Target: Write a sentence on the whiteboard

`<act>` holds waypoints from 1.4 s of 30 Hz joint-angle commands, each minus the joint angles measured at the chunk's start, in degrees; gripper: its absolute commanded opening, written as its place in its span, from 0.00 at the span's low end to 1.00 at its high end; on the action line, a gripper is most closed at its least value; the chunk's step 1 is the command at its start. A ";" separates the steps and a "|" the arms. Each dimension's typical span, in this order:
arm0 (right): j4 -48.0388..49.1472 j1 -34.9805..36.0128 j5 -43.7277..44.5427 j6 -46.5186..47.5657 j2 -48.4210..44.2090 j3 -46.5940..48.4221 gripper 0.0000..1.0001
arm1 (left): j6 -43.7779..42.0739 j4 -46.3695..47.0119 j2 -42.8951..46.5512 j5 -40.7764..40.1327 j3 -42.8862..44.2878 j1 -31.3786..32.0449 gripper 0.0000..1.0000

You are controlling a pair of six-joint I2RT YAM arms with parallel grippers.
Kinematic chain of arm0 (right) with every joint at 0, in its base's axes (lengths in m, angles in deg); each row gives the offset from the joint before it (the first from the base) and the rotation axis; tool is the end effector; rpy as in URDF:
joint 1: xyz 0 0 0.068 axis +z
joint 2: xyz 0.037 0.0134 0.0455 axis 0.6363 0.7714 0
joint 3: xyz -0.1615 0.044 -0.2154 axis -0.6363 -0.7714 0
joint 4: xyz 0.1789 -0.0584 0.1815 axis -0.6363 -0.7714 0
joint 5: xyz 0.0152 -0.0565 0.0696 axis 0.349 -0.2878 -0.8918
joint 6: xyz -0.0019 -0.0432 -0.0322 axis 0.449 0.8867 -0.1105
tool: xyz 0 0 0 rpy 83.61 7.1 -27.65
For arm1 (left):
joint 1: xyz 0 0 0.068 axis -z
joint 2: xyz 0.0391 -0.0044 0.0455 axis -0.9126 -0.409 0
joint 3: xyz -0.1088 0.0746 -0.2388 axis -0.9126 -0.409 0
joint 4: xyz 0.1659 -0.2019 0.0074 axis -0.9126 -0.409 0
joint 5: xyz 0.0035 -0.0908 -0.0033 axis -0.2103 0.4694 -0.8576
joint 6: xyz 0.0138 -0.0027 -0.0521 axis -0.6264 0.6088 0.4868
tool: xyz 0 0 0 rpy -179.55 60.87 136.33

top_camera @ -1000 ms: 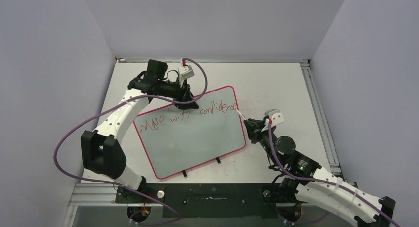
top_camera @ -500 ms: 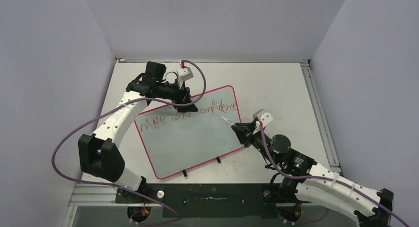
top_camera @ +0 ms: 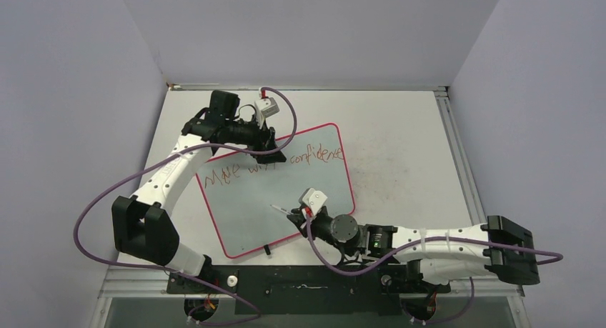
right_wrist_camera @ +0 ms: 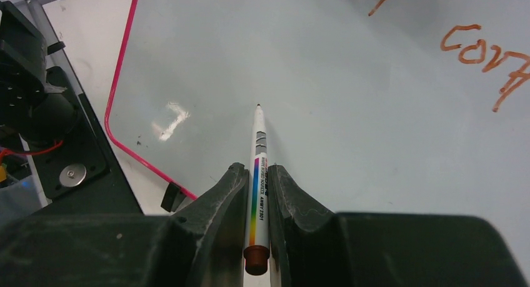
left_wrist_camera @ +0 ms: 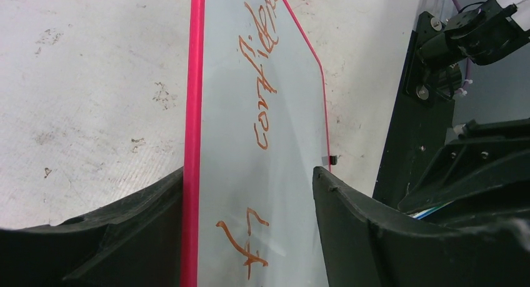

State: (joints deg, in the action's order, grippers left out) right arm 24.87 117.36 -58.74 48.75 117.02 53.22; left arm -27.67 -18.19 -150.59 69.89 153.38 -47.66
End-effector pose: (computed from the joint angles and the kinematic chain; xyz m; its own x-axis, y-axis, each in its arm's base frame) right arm 0.0616 0.2356 0.2477 -0.1638 -0.1353 -0.9772 -0.8592 0.5063 0.0739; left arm 0.2942 -0.1259 0.3267 -0.4590 0.3384 -0.8215 0.8722 0.3476 -0.3442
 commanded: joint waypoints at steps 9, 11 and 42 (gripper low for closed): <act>15.87 0.76 2.80 3.84 10.44 7.50 0.05 | 1.62 3.88 2.88 -0.28 -0.03 -0.27 0.66; 15.10 0.74 3.33 3.90 11.81 8.59 0.05 | 1.62 3.88 2.92 -0.31 -0.09 -0.27 0.66; 7.15 2.82 10.21 -2.06 14.87 8.20 0.05 | 1.53 3.75 3.07 -0.03 -0.09 -0.35 0.66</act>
State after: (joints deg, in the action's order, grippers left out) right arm 30.58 119.98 -53.10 47.43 131.27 60.61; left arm -26.41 -16.88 -149.82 68.71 153.03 -47.66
